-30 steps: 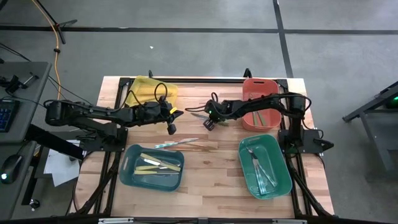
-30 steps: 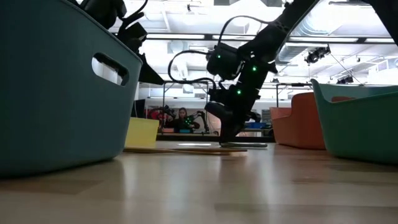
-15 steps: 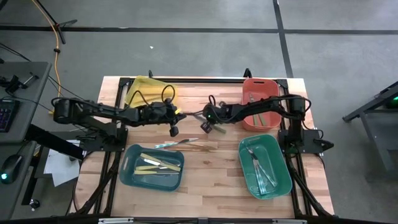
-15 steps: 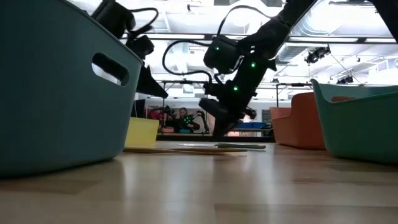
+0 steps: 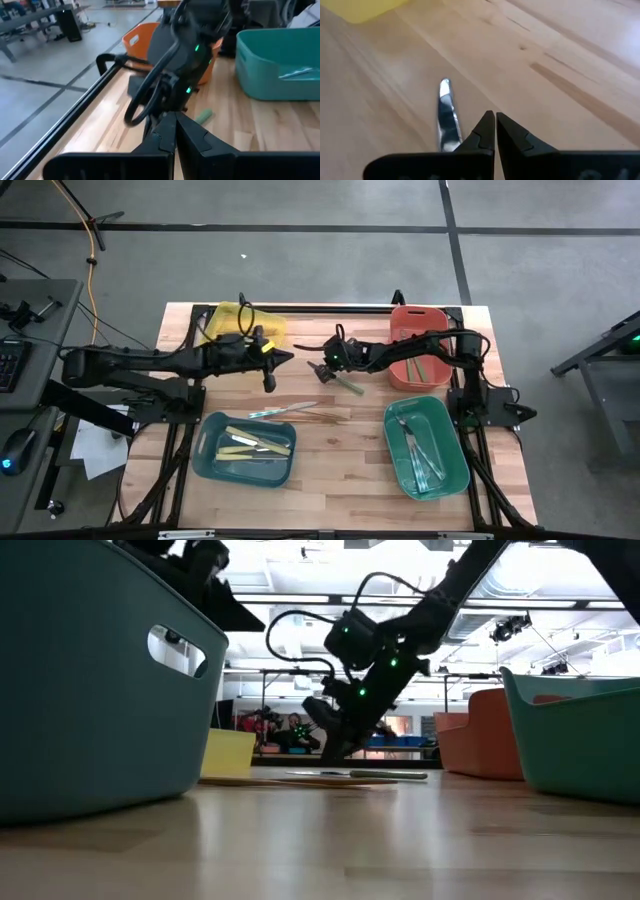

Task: Sort silverware by color (type)
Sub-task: Put the green knife into the orange bin

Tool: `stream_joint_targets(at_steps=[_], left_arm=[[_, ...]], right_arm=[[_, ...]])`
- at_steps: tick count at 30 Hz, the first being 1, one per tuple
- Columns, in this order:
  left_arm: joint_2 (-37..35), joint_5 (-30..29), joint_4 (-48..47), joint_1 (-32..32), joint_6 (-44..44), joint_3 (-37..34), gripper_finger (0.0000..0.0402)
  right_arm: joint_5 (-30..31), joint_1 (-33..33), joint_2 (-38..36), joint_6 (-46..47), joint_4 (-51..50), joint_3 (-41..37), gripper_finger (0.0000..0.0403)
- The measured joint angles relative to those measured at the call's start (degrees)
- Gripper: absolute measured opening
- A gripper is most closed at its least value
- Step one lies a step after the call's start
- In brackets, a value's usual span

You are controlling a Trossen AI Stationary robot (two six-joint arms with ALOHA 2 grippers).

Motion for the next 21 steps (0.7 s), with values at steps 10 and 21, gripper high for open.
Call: stream_joint_targets(at_steps=[10, 21], left_arm=[[-1.44, 0.0, -0.42, -1.17, 1.02, -0.02, 0.0], [-1.42, 0.0, -0.39, -1.17, 1.06, -0.03, 0.0]], right_arm=[[-0.02, 0.0, 3.11, 3.38, 6.77, 0.0, 0.0], [0.15, 1.84, 5.3, 4.3, 9.64, 0.15, 0.0]])
